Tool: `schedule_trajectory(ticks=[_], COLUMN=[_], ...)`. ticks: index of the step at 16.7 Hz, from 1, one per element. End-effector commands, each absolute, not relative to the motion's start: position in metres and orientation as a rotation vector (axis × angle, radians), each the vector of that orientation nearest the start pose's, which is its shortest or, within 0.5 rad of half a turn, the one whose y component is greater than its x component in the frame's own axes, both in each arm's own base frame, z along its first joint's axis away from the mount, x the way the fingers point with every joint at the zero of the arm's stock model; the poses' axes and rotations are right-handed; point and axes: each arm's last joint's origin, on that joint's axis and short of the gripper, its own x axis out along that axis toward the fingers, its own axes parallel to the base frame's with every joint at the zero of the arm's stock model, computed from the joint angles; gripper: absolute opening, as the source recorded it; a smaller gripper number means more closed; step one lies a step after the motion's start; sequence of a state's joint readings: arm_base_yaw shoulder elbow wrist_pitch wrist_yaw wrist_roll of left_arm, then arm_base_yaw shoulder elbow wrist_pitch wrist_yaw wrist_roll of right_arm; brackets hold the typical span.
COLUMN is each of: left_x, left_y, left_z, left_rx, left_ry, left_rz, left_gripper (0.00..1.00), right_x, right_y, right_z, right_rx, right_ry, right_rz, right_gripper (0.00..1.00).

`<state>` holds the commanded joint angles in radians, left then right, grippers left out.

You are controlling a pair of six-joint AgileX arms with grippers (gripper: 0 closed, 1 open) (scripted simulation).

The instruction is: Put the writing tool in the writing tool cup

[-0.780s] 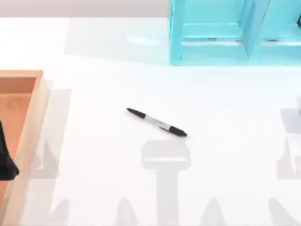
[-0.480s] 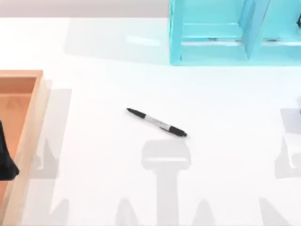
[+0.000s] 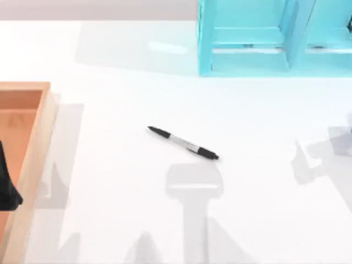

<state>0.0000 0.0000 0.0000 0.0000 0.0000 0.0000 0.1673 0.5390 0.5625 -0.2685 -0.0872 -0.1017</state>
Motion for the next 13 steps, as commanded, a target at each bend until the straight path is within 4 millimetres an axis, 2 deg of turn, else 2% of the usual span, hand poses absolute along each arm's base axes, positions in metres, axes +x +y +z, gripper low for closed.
schedule_trajectory(ticks=[3, 6, 9, 13], left_x=[0.106, 0.106, 0.106, 0.106], left_y=[-0.001, -0.001, -0.001, -0.001], left_z=[0.16, 0.16, 0.16, 0.16], left_rx=[0.0, 0.0, 0.0, 0.0], left_ry=[0.0, 0.0, 0.0, 0.0], left_rz=[0.0, 0.0, 0.0, 0.0], left_gripper=[1.0, 1.0, 1.0, 1.0], right_x=[0.176, 0.229, 0.285, 0.347], right_y=[0.048, 0.08, 0.122, 0.181], right_z=[0.309, 0.319, 0.307, 0.27], right_rx=[-0.187, -0.276, -0.373, -0.492], right_ry=[0.437, 0.692, 0.958, 1.241], right_rz=[0.385, 0.508, 0.625, 0.76], right_gripper=[1.0, 1.0, 1.0, 1.0])
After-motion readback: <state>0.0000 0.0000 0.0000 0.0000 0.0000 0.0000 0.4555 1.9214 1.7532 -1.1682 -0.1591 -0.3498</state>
